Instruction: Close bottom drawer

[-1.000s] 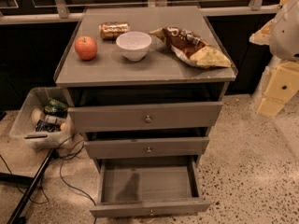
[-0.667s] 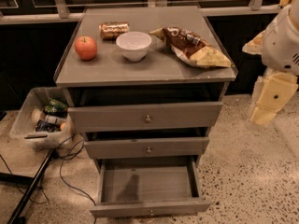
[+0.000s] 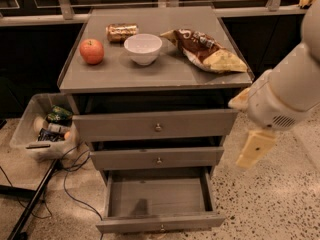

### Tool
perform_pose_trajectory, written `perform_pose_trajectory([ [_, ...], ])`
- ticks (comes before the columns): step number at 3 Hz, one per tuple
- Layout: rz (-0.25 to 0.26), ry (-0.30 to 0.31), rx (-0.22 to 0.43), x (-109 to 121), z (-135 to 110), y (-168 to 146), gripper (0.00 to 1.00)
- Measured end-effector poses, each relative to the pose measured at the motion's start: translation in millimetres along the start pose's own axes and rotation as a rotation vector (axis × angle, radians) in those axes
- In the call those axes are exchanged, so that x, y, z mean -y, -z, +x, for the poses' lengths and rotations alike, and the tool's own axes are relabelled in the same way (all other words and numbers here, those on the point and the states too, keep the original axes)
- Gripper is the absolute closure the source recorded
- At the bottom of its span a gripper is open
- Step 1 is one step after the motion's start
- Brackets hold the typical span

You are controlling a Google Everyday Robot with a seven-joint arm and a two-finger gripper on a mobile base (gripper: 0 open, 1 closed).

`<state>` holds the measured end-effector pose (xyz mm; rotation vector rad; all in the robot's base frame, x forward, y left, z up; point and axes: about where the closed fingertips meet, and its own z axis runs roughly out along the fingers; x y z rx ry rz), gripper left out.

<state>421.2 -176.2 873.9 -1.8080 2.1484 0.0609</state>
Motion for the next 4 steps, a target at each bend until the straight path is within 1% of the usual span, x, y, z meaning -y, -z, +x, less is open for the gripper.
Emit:
perform_pose_trajectory([
  [1, 0.02, -0.015, 0.032, -12, 10, -47, 0.41],
  [2, 0.069, -0.068, 0.038, -4, 35, -87, 0.64],
  [3, 0.097, -0.068, 0.047, 2, 33, -88, 0.87],
  [4, 0.097, -0.068, 0.047, 2, 33, -88, 1.0],
])
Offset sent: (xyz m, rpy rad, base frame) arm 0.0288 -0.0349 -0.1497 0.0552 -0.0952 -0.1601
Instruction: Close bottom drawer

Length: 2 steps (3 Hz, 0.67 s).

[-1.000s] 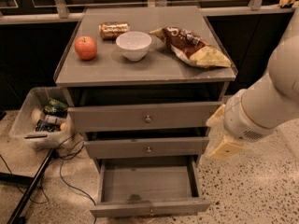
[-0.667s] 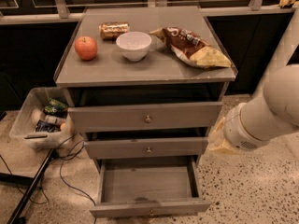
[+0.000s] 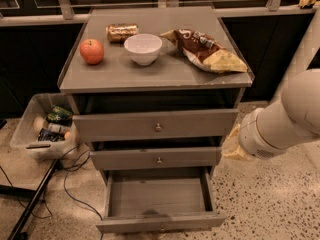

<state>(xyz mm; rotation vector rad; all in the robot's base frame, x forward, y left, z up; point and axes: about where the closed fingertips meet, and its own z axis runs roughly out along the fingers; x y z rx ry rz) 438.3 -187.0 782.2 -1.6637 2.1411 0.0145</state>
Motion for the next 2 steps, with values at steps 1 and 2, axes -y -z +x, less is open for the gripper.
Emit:
perform_pose_trajectory([
  [1, -0.026, -0.024, -0.002, -6, 3, -27, 1.0],
  [2, -0.047, -0.059, 0.001, -7, 13, -69, 1.0],
])
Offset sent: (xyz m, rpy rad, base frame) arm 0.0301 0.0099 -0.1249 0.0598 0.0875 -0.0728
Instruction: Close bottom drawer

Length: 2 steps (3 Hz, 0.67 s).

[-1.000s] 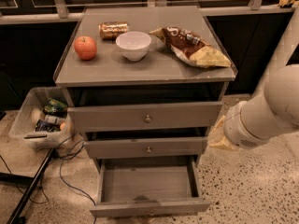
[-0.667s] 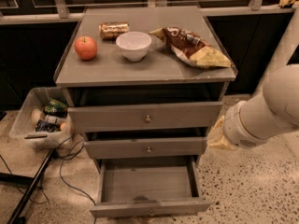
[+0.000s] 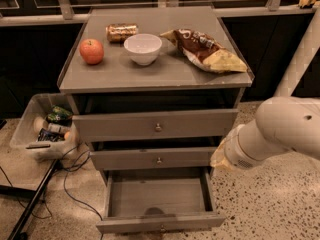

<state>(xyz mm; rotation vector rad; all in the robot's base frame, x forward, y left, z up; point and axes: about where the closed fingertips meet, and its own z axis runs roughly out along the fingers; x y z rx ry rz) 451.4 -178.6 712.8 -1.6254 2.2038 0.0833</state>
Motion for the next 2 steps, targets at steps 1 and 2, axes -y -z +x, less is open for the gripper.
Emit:
perform_pose_trajectory([
  [1, -0.005, -0.035, 0.011, 1, 17, -41, 1.0],
  [2, -0.007, -0.043, 0.057, -10, 35, -80, 1.0],
])
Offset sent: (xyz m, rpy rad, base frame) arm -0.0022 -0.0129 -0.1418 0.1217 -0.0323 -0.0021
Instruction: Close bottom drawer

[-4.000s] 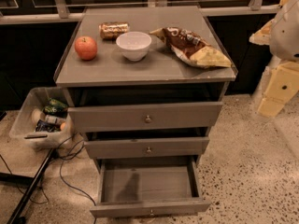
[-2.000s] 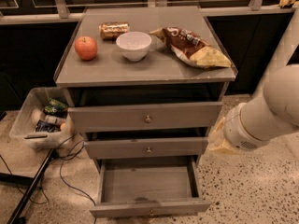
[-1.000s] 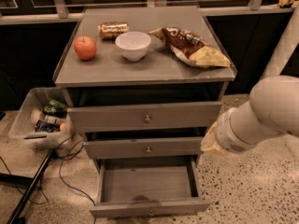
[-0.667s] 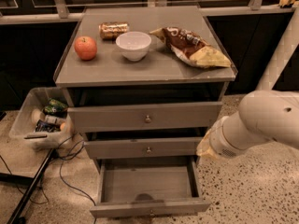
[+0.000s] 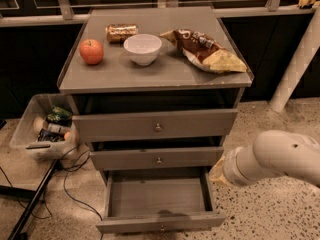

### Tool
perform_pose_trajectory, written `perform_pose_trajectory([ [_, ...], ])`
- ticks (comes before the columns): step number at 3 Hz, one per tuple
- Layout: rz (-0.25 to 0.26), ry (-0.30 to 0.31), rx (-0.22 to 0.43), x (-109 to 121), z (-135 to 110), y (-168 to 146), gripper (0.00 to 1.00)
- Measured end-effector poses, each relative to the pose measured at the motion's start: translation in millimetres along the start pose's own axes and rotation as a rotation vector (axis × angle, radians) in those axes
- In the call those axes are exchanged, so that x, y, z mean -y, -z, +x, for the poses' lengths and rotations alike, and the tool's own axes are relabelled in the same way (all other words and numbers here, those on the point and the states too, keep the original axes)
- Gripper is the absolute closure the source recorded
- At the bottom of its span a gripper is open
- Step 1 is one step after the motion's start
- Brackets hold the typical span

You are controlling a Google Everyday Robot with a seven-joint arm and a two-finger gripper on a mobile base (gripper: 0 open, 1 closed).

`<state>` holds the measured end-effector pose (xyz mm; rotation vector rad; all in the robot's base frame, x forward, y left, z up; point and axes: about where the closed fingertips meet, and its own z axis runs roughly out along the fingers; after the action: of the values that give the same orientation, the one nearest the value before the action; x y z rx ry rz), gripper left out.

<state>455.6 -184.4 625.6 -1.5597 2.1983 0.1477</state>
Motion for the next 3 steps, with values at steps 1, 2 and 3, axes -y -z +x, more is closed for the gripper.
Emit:
perform_pose_trajectory([
  [1, -0.015, -0.004, 0.039, -14, 24, -42, 1.0],
  [2, -0.015, -0.004, 0.039, -14, 24, -42, 1.0],
  [3, -0.06, -0.026, 0.043, -24, 29, -61, 1.0],
])
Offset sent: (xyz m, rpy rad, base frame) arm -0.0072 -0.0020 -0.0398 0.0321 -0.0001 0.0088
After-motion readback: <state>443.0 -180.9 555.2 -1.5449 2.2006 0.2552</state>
